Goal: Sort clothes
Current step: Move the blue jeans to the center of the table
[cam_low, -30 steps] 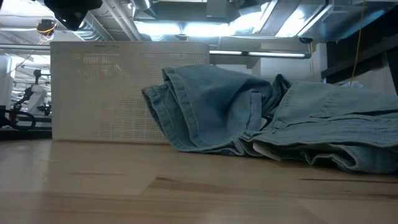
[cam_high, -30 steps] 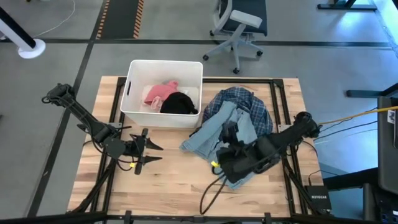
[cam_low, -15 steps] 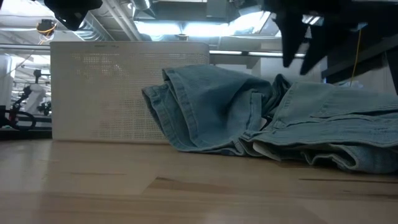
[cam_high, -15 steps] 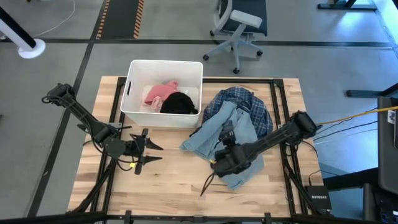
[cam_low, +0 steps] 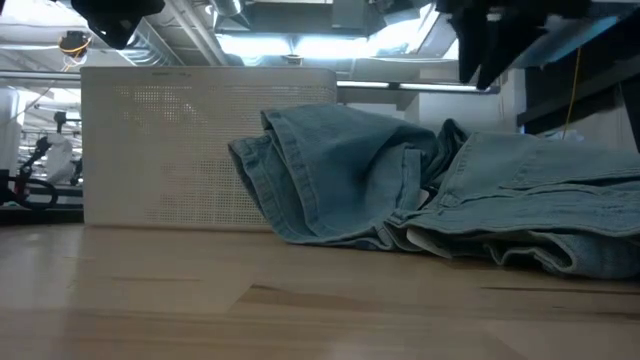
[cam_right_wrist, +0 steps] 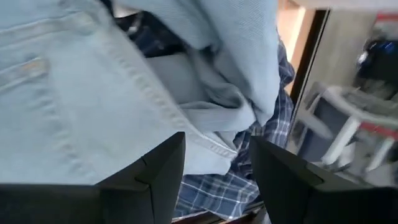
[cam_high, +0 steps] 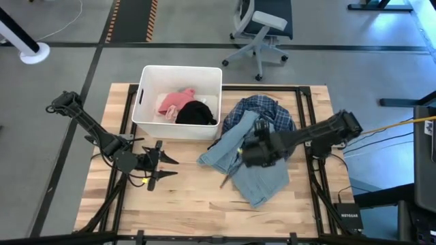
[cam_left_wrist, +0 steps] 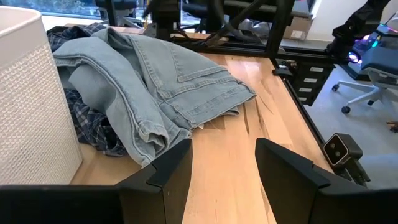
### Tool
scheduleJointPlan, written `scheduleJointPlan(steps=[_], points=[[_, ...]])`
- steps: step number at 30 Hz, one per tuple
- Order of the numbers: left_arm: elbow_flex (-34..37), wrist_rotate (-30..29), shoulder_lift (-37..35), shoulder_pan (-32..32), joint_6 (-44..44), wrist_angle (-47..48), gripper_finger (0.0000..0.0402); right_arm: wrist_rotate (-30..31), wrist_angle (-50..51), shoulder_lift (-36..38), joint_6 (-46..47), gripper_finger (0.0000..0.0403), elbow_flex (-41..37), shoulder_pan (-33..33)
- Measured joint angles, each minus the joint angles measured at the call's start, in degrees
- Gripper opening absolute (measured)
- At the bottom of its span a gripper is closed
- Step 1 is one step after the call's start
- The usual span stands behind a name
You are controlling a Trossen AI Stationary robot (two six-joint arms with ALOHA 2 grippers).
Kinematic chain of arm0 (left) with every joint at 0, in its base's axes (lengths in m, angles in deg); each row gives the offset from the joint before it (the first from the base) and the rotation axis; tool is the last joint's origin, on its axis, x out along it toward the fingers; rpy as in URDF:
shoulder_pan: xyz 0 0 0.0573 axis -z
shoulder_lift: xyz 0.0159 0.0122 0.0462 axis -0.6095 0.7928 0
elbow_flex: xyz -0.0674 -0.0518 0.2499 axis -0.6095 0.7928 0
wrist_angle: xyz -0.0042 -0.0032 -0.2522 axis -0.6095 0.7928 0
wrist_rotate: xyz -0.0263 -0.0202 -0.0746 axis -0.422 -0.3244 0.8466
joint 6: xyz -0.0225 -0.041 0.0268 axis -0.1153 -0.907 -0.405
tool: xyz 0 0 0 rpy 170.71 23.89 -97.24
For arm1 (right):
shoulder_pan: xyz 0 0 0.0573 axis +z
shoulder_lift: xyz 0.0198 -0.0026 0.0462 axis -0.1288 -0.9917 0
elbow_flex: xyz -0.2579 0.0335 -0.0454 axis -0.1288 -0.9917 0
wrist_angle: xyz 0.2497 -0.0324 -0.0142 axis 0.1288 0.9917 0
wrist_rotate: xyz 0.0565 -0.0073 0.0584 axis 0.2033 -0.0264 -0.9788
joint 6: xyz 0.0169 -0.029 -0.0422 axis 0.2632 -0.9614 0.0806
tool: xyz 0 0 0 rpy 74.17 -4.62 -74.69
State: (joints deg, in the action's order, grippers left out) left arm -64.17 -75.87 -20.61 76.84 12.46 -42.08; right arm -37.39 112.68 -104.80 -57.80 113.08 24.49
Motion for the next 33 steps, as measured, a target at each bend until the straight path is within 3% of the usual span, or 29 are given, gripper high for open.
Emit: scheduleJointPlan(steps=[7, 11, 23, 27, 33], points=[[0.0, 0.0, 0.0, 0.0, -0.1, 0.0, 0.0172, -3.8, -8.5, 0.1, -5.9, 0.0199, -0.9, -7.6], [0.0, 0.0, 0.0, 0.0, -0.1, 0.3, 0.0172, -7.6, -9.9, -0.1, -4.0, 0.0199, -4.9, -11.0], [0.0, -1.3, 0.0, 0.0, 0.2, 0.2, 0.0172, -5.4, -26.2, -0.1, -4.3, 0.0193, -19.6, -16.2], [0.0, -1.3, 0.0, 0.0, 0.3, 0.2, 0.0172, -3.0, -26.7, -0.1, -4.4, 0.0145, -21.2, -16.4], [0.0, -1.3, 0.0, 0.0, 0.1, 0.3, 0.0172, 0.4, -21.1, 1.3, -6.9, 0.0018, -16.4, -14.3]])
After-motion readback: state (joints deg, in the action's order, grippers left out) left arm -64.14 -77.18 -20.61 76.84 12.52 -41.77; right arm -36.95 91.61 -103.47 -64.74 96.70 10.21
